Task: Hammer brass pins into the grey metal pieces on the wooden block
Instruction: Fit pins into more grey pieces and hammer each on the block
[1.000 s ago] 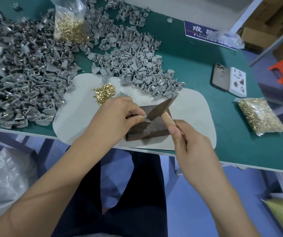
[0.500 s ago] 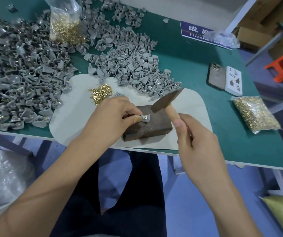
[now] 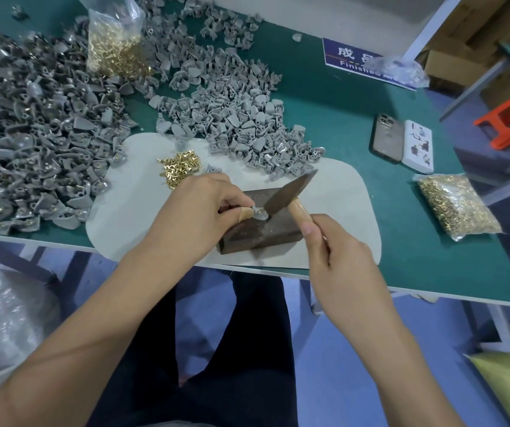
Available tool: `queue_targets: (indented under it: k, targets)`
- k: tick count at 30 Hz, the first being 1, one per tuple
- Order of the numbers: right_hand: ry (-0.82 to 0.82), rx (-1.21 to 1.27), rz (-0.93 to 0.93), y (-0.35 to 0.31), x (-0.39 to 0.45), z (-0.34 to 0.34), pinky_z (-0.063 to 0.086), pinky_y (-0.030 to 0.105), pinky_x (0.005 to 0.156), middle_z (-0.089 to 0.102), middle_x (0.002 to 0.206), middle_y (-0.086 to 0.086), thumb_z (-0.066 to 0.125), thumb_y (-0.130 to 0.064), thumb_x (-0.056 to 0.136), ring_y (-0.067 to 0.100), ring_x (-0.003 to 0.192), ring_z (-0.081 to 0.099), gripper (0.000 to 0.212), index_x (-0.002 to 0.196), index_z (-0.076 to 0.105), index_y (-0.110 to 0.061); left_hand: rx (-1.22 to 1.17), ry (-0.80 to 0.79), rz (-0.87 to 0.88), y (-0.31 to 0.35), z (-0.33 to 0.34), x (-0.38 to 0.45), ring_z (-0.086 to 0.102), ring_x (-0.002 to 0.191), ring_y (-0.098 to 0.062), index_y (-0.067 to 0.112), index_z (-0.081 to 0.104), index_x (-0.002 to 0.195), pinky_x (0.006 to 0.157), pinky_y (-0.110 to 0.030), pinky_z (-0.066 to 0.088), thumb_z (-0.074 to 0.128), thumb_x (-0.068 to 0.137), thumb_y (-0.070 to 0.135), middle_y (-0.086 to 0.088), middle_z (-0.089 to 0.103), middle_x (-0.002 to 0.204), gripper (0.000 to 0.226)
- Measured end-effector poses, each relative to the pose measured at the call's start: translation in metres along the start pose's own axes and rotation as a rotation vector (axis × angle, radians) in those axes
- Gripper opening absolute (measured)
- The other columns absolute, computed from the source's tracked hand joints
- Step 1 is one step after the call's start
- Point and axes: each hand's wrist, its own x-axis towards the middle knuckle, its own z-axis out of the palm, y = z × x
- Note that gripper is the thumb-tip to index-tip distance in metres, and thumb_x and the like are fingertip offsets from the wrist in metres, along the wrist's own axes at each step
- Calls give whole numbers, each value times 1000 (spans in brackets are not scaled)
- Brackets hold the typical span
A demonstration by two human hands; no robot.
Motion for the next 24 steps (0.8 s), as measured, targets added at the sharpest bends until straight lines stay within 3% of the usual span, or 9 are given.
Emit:
queue_targets:
  k: [2, 6, 10, 12, 15, 19, 24]
  targets:
    - [40, -31, -26, 2, 3, -9, 39, 38, 50, 49, 60, -14, 28, -58, 106, 19, 54, 41, 36, 102, 57, -37, 18, -6, 6, 1, 0, 0, 54, 67, 1, 30, 81, 89, 62, -13, 37, 84, 80, 26, 15, 59, 71, 10]
    - [161, 124, -77, -7, 0, -7, 38, 33, 51, 49, 61, -12, 29, -56, 106, 18, 56, 43, 35, 112, 59, -40, 30, -5, 12, 1, -1, 0, 54, 67, 0, 31, 80, 88, 63, -16, 39, 84, 80, 24, 16, 58, 71, 11]
    - [1, 11, -23, -6, -1, -4, 41, 40, 52, 48, 59, -10, 29, -58, 103, 23, 56, 42, 37, 104, 58, -35, 48, -18, 11, 3, -1, -2, 54, 69, 0, 30, 79, 88, 63, -14, 36, 81, 82, 21, 16, 56, 73, 11]
    - [37, -13, -31, -3, 0, -9, 39, 38, 50, 51, 63, -18, 28, -59, 102, 19, 55, 40, 37, 106, 58, -37, 65, -39, 14, 4, -1, -2, 53, 71, 0, 31, 77, 88, 64, -16, 37, 79, 83, 22, 16, 56, 75, 10]
    - [122, 83, -56, -7, -4, -8, 38, 38, 49, 50, 62, -13, 30, -54, 104, 17, 56, 41, 34, 109, 59, -37, 60, -53, 15, 5, -2, -1, 53, 71, 0, 32, 77, 87, 65, -20, 40, 79, 84, 22, 15, 57, 76, 11]
    - [-1, 43, -22, -4, -6, -2, 47, 44, 56, 50, 59, -5, 31, -55, 104, 21, 56, 47, 37, 115, 61, -36, 41, -46, 8, 5, -2, -2, 54, 72, -2, 31, 77, 89, 66, -26, 44, 78, 84, 23, 14, 57, 76, 9]
    - [156, 150, -78, -5, -8, -2, 38, 29, 52, 50, 66, -10, 33, -50, 107, 17, 58, 43, 33, 118, 61, -36, 59, -46, -1, 5, -2, -2, 54, 72, -2, 34, 76, 87, 67, -29, 47, 79, 84, 24, 14, 56, 76, 10]
